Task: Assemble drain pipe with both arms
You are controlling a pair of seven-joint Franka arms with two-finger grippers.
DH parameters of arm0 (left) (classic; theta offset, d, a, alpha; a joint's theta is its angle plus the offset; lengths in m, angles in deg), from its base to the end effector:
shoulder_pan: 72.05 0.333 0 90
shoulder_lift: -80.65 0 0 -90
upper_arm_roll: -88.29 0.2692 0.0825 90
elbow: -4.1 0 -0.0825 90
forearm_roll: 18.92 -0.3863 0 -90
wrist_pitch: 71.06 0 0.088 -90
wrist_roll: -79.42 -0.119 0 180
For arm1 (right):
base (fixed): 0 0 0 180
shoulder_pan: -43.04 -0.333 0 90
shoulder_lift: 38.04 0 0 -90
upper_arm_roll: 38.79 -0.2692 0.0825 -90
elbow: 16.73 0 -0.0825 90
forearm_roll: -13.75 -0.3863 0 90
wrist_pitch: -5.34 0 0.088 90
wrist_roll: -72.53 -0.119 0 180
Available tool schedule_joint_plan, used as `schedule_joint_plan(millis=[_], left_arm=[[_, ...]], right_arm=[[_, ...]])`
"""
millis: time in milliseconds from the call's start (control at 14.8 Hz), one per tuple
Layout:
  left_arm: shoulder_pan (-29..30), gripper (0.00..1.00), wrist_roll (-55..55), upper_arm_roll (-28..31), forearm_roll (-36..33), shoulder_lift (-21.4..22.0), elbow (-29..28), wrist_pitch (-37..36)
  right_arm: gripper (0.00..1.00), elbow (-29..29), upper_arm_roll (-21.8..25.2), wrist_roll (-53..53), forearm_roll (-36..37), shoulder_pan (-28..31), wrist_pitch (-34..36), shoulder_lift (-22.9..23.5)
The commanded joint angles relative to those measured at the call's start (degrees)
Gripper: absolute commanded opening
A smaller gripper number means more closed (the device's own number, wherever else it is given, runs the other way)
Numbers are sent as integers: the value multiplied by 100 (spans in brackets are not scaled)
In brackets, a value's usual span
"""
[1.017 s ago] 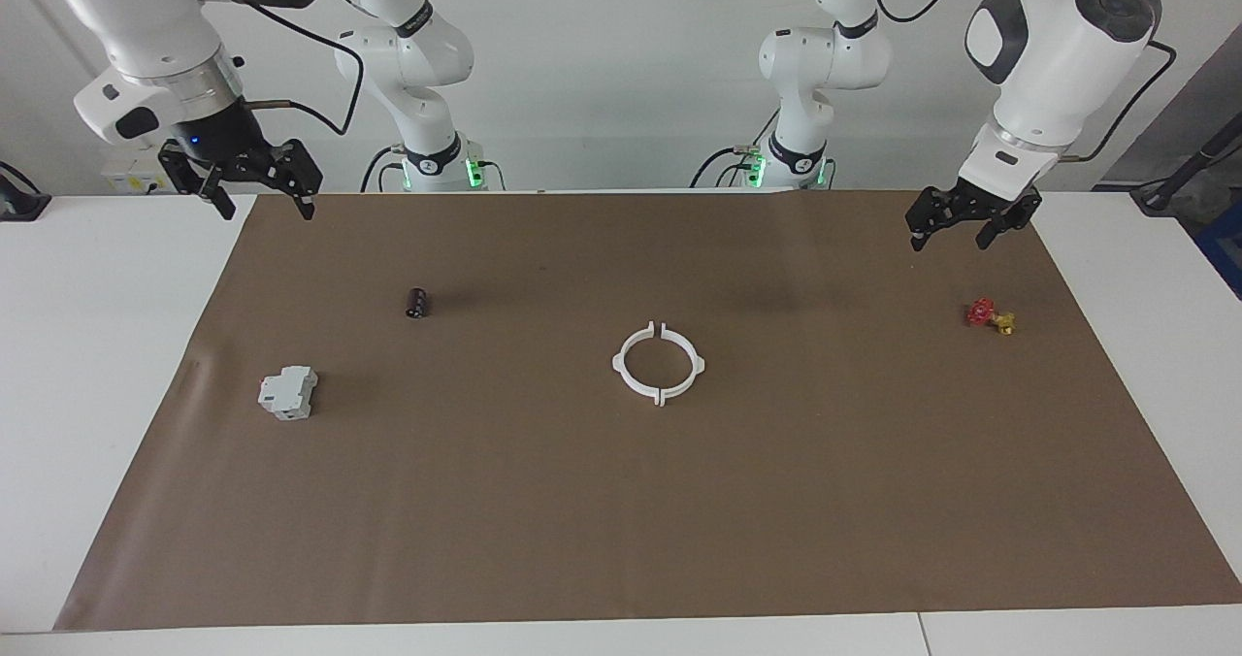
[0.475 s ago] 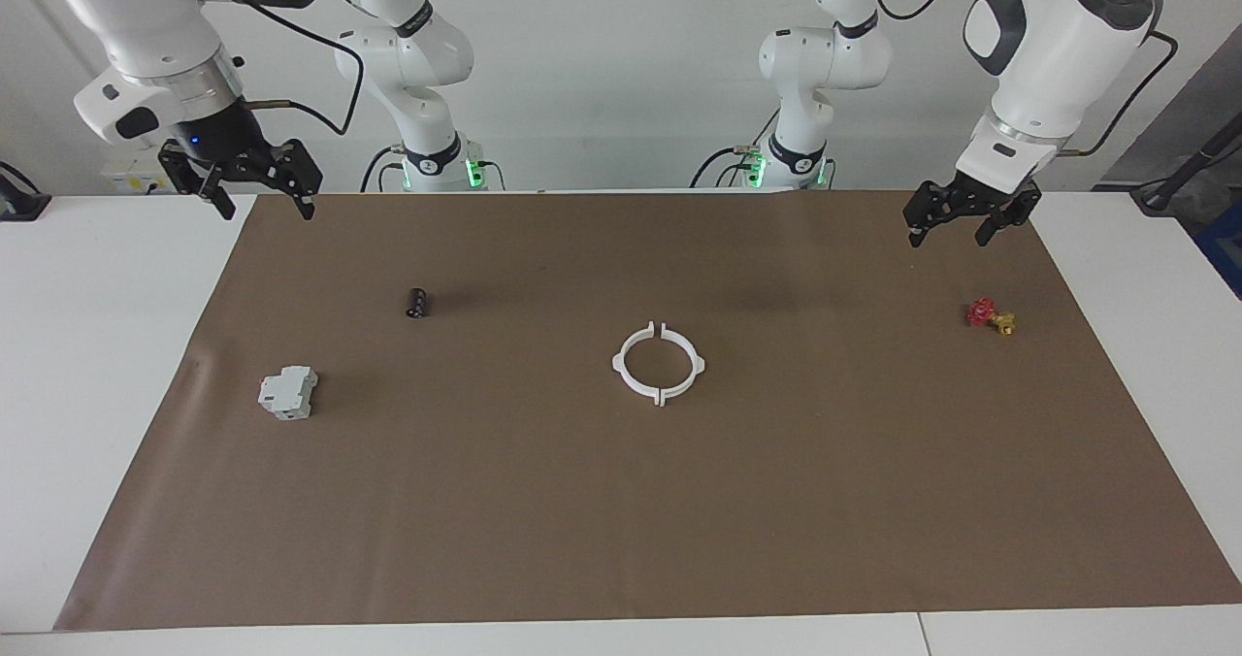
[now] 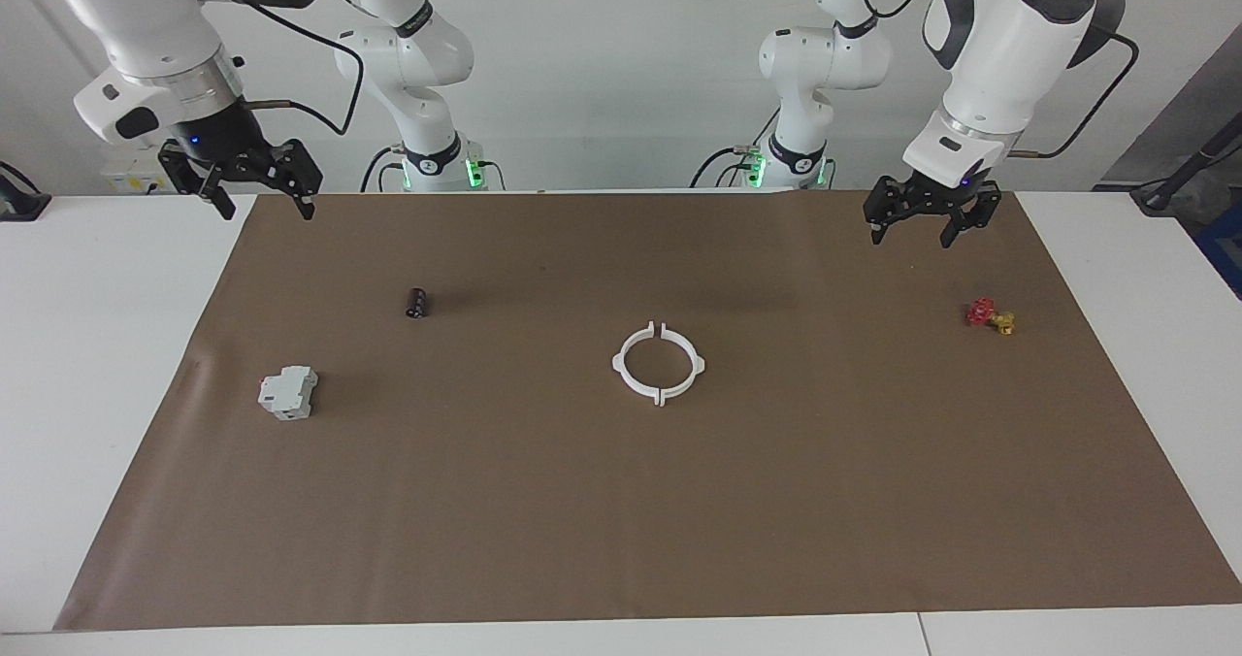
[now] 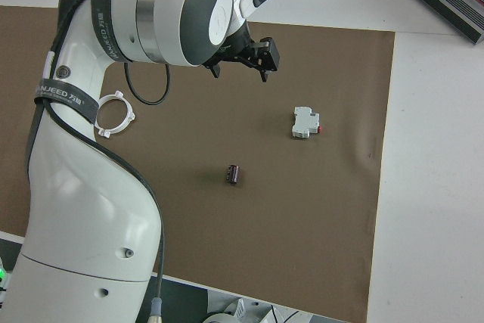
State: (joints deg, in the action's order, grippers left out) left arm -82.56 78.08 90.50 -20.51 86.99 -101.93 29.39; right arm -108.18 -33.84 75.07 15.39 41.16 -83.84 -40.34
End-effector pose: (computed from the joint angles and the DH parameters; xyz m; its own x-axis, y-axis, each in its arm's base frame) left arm 0.5314 -0.0741 0.5081 0.9849 -0.1726 0.0126 -0.1723 -0.9848 -0.0234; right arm 0.5438 -0.0334 0.5745 1.0000 -0.0096 -0.0007 -0.0096 -0.9996 0.0251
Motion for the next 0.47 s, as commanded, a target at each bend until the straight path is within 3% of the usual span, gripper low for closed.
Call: schedule_joint_plan(millis=[0, 136, 407], left_arm=[[-73, 100, -15, 96, 71, 69, 73, -105], [-73, 100, 20, 139, 71, -9, 248, -306], [14, 100, 11, 113, 88, -536, 1293, -1228]], right_arm=[[100, -76, -29, 89, 12, 38, -47, -59], [100, -76, -29, 89, 12, 38, -47, -59], [100, -76, -29, 89, 12, 38, -47, -59]])
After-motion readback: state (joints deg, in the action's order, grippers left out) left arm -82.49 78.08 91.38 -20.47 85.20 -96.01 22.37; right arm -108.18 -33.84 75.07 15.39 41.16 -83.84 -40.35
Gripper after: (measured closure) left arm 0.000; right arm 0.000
